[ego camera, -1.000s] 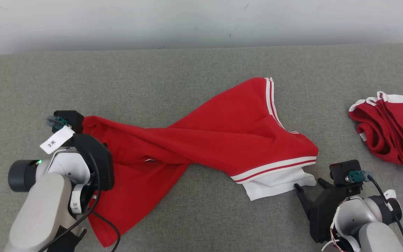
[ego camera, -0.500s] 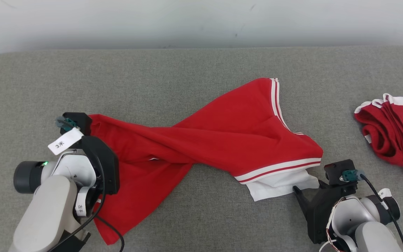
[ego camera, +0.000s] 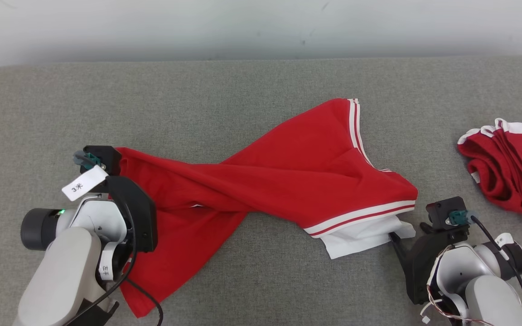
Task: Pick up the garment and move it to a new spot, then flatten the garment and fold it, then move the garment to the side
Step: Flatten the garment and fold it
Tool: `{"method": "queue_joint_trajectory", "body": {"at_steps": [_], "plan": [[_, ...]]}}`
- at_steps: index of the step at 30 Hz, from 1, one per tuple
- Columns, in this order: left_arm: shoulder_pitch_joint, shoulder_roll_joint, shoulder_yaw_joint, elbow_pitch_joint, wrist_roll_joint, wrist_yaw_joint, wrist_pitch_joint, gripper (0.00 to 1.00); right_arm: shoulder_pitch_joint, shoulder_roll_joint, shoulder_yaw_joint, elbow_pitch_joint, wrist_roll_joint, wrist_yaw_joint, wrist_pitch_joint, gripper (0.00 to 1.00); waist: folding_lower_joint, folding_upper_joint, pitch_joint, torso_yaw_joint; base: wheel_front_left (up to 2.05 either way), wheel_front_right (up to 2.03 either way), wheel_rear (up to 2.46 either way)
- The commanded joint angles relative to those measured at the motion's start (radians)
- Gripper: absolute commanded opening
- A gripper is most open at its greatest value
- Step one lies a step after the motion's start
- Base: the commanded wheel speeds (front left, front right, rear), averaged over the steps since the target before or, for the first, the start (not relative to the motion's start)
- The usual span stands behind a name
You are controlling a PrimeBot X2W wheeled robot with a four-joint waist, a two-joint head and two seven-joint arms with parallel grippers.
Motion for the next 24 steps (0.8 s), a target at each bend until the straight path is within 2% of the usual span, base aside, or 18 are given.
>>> {"method": "queue_joint_trajectory", "body": {"at_steps": [1,2,4,5,7,8,10,19,24], "plan": [[0.004,0.007,-0.001,0.0,-0.009,-0.003,0.0,0.2,-0.008,-0.012,-0.004,0.024,-0.006,-0.003,-0.002,0.97,0.0001,-0.0001,0.002,0.0,0.0,0.0,0.0],[0.004,0.007,-0.001,0.0,-0.011,-0.004,-0.001,0.16,-0.011,-0.013,0.003,0.031,-0.002,-0.003,-0.002,0.95,0.0001,-0.0001,0.002,0.0,0.0,0.0,0.0],[0.004,0.008,-0.002,0.001,-0.014,-0.006,-0.002,0.04,-0.018,-0.016,0.017,0.043,0.01,-0.003,0.004,0.62,0.0001,-0.0001,0.002,0.0,0.0,0.0,0.0],[0.004,0.009,-0.003,0.002,-0.015,-0.006,-0.003,0.0,-0.02,-0.018,0.021,0.048,0.013,-0.003,0.003,0.55,0.0001,-0.0001,0.001,0.0,0.0,0.0,0.0],[0.004,0.01,-0.004,0.004,-0.018,-0.007,-0.004,0.0,-0.021,-0.024,0.031,0.057,0.021,-0.003,0.007,0.37,0.0001,-0.0001,0.0,0.001,0.0,0.0,0.0],[0.004,0.01,-0.005,0.004,-0.02,-0.005,-0.004,0.0,-0.021,-0.025,0.035,0.058,0.027,-0.003,0.006,0.33,0.0001,-0.0001,0.0,0.002,0.0,0.0,0.0],[0.005,0.011,-0.006,0.005,-0.024,-0.006,-0.007,0.0,-0.019,-0.028,0.052,0.06,0.038,-0.003,0.011,0.0,0.0001,-0.0001,-0.003,0.003,0.0,0.0,0.0],[0.013,0.009,0.01,-0.019,-0.046,-0.005,-0.048,0.0,0.0,-0.031,0.061,0.038,0.079,-0.003,-0.012,0.0,0.0001,-0.0001,-0.035,0.001,0.0,0.0,0.0],[0.012,0.003,0.031,-0.051,-0.067,-0.005,-0.097,0.0,0.006,-0.012,0.041,-0.003,0.189,-0.003,-0.036,0.0,0.0001,-0.0001,-0.057,0.002,0.0,0.0,0.0]]}}
